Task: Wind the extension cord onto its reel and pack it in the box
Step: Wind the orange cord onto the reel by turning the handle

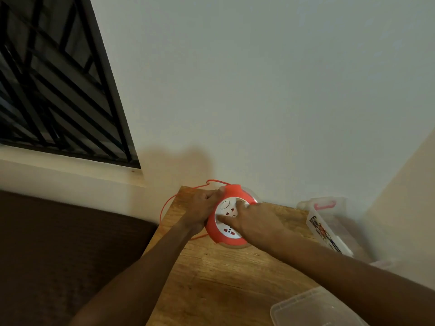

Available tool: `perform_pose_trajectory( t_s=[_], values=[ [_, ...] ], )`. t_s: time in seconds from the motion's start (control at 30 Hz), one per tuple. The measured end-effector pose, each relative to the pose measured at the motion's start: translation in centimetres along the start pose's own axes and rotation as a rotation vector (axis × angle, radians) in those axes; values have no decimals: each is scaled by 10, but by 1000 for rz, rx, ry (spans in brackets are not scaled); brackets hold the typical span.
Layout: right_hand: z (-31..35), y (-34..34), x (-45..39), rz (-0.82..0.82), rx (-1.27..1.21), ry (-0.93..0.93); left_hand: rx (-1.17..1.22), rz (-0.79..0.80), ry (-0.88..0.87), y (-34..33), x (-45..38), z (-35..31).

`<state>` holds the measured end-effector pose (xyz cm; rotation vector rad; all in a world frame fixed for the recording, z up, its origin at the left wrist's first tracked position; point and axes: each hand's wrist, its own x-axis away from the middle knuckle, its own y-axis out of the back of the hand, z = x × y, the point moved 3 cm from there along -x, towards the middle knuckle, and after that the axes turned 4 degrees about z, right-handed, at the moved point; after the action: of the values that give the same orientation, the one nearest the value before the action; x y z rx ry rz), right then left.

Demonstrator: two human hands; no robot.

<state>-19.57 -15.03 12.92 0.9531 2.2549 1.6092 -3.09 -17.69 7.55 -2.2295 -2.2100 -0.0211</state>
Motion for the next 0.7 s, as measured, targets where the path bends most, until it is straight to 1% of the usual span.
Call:
perform_pose_trajectory(
  t_s=[0.1,0.2,0.3,0.43,0.53,0.7],
  values=[
    [1,1,-2,-41,37,-22,-10,-5,6,-1,3,-5],
    [0,-5,-7,-60,-42,-73,12,-29,26,-5,2,-5],
    [-1,-10,-12,-114,-108,-121,87,-84,55,-10,3,-2],
    [-9,-11,-17,-218,-286,-290,145,-197,58,-15,0,-3],
    [-13,-8,-19,-279,-380,-376,167,-256,16,-19,-1,-9],
    [-18,-4,-21,-267,-618,-582,132,-329,12,-28,-6,-15]
  ],
)
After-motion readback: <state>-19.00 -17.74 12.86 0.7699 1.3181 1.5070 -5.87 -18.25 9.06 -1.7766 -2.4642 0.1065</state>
